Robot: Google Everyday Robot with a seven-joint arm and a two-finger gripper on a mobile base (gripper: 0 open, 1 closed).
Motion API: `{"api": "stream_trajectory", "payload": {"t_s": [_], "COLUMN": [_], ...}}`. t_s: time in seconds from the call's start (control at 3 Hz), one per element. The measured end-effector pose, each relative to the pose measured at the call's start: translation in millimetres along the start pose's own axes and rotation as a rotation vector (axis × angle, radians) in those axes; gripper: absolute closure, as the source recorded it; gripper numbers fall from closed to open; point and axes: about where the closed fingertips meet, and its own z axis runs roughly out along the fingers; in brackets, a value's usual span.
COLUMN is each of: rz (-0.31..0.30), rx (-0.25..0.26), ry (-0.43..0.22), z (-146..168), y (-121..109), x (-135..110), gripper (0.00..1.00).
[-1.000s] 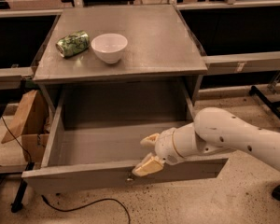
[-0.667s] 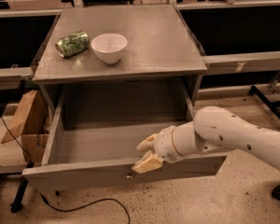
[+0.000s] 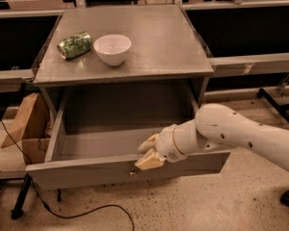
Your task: Close top drawer
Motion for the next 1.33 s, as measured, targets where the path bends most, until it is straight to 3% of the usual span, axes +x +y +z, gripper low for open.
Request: {"api": "stream_trajectory", "payload": {"t_s": [0.33,1.0,1.33], "rz": [-0.011,-0.023,-0.046], "rx": [0.001,0.001,0.002], "ry": [0.002,0.005,0.018], "z": [1.2,4.1,12.7], "y": [-4.2,-8.3,-24.5], "x": [-5.7,-10.7,-30.0], "gripper": [0.84,0.39,0.35]}}
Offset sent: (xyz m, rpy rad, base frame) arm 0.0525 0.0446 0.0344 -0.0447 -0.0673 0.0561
